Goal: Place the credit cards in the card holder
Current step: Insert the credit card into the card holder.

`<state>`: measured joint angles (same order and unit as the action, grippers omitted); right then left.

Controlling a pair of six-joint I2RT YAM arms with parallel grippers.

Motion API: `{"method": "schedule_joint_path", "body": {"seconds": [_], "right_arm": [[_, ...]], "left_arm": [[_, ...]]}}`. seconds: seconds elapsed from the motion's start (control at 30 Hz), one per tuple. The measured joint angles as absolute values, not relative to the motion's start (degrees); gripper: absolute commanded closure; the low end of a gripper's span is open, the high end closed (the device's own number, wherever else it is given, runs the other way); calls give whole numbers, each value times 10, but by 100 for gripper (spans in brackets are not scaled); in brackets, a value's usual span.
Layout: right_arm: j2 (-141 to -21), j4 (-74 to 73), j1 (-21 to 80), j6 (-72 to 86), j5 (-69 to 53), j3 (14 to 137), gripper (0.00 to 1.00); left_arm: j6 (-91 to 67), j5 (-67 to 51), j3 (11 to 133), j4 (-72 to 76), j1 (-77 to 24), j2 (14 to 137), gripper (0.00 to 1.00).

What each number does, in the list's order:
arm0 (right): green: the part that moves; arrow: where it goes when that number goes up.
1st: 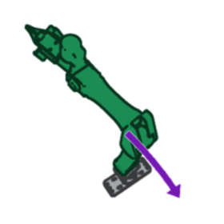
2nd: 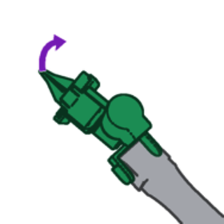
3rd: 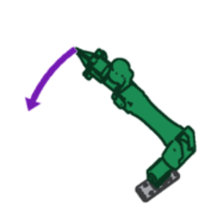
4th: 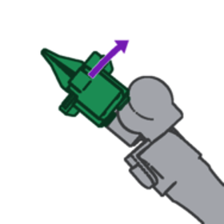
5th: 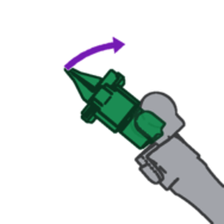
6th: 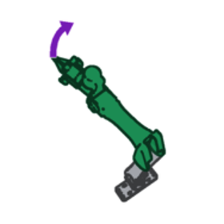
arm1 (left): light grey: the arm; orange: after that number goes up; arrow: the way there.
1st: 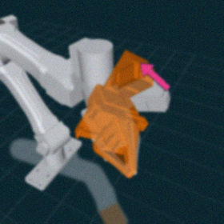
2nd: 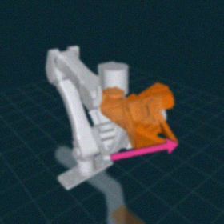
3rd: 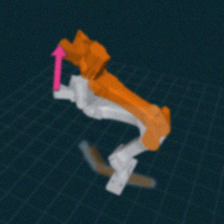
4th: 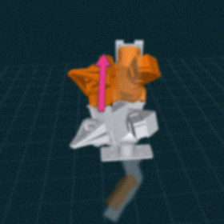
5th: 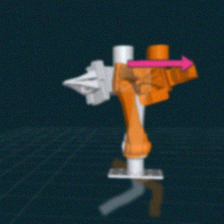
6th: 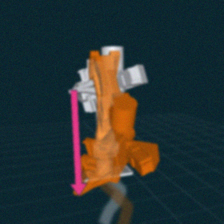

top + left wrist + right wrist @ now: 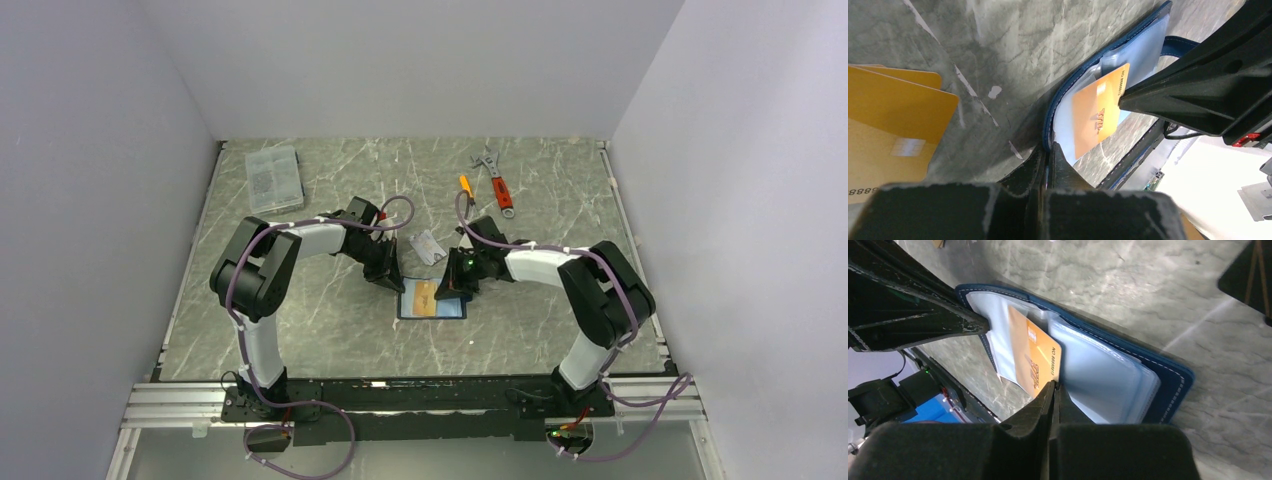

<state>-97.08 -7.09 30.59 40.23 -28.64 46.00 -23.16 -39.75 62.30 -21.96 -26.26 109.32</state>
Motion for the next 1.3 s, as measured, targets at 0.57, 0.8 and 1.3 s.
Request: {"method": "schedule_joint_path", "body": {"seconds": [0.57, 0.8, 1.3], "right_arm": [[-1009, -108, 353, 376, -269, 522, 70], [-1002, -133, 347, 359, -268, 533, 80], [-1001, -156, 345, 354, -213, 548, 100]], "left_arm": [[-231, -396, 623, -222, -267, 1093, 94], [-227, -391, 623, -223, -267, 1091, 98], [-221, -387, 624, -228, -267, 1087, 86]]}}
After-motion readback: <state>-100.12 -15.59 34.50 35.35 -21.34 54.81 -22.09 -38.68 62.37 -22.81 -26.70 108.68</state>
